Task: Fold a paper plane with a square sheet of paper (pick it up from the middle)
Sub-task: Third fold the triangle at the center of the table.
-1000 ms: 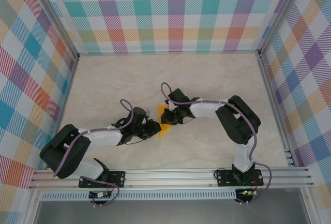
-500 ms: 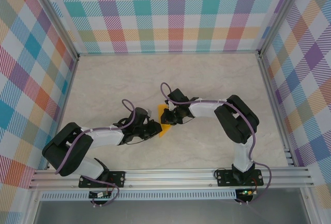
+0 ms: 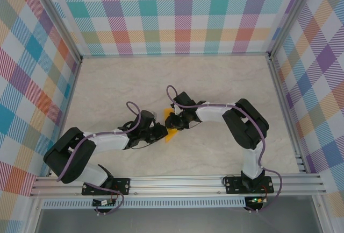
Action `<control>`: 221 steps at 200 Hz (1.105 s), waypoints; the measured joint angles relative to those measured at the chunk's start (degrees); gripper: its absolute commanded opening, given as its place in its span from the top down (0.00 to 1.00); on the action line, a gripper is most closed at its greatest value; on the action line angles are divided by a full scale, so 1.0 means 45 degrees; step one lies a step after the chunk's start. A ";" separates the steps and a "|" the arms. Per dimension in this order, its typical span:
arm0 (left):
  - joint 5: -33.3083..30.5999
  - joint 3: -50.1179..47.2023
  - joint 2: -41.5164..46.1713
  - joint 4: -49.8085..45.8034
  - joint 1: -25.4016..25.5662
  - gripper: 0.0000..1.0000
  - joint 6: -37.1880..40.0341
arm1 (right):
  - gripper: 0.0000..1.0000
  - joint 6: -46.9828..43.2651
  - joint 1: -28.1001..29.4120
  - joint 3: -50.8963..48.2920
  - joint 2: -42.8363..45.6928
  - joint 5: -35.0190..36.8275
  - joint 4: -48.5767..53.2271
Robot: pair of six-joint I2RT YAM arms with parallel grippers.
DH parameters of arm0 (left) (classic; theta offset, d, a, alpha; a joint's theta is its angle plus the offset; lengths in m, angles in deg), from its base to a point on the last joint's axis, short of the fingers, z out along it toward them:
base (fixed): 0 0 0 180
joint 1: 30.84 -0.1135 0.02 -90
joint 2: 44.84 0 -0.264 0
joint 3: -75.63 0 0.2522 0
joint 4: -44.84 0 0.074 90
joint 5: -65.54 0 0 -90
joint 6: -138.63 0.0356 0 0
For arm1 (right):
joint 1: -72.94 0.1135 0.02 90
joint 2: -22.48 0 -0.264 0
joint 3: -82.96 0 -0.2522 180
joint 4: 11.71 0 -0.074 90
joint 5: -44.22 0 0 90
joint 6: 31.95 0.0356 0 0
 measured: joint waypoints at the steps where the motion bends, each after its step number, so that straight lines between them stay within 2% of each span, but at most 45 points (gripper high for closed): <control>1: -0.0024 0.0000 0.0005 -0.0019 0.0000 0.84 0.0000 | 0.70 0.0005 0.0000 0.0000 0.0000 0.0005 0.0005; 43: -0.1093 0.0000 0.1015 -0.1093 0.0000 0.84 0.0092 | 0.62 0.0092 0.0000 0.0053 0.0000 -0.0117 -0.0049; 82: -0.1506 -0.0005 0.1370 -0.1384 -0.0005 0.84 0.0092 | 0.58 0.0219 0.0000 0.0058 0.0000 -0.0228 -0.0136; 98: -0.1506 -0.0005 0.1370 -0.1375 -0.0029 0.84 0.0087 | 0.61 0.0243 0.0000 0.0058 0.0005 -0.0233 -0.0146; 126: -0.1452 -0.0005 0.1311 -0.1316 -0.0155 0.84 0.0083 | 0.71 0.0306 -0.0005 0.0005 0.0005 -0.0165 -0.0131; 221: -0.0413 0.0010 -0.0296 -0.0117 -0.0549 0.85 -0.0121 | 0.82 0.0335 -0.0097 -0.0359 0.0073 -0.0175 -0.0466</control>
